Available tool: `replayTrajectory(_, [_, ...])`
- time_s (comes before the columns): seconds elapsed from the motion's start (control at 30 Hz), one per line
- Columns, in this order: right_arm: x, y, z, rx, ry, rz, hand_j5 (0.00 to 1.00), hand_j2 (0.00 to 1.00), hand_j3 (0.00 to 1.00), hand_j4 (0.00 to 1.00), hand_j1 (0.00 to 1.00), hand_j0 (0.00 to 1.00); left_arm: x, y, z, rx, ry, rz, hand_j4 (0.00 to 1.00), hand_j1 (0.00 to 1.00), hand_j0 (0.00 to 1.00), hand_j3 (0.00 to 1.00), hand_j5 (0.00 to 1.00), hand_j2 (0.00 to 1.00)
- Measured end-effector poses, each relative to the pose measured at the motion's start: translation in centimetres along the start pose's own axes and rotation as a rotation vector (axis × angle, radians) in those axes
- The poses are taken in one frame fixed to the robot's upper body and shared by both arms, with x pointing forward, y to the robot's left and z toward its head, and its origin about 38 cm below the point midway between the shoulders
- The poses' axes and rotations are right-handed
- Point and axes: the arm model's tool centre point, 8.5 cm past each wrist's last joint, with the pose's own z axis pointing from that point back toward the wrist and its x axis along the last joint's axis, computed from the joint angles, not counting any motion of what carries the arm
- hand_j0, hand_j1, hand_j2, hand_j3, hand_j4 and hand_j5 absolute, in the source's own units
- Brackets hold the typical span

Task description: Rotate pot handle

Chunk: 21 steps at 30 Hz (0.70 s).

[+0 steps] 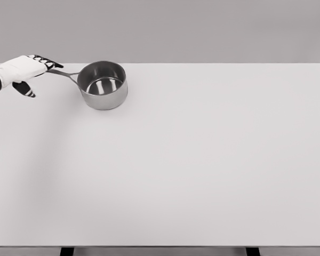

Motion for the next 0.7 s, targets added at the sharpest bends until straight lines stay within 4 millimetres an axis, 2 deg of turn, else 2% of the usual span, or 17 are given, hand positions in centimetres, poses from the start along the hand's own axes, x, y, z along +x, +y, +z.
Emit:
replayTrajectory(0.3, [0.0,0.0,0.0,0.000,0.000,0.000,1.00,1.00,1.00,1.00,1.00,1.00,-0.1,-0.8,0.4,-0.027,-0.005,-0.019,1.00,1.00,1.00,1.00,1.00,1.00])
replayTrajectory(0.7, [0.0,0.0,0.0,0.000,0.000,0.000,1.00,1.00,1.00,1.00,1.00,1.00,-0.9,-0.5,2.0,-0.027,-0.009,-0.048,1.00,1.00,1.00,1.00,1.00,1.00])
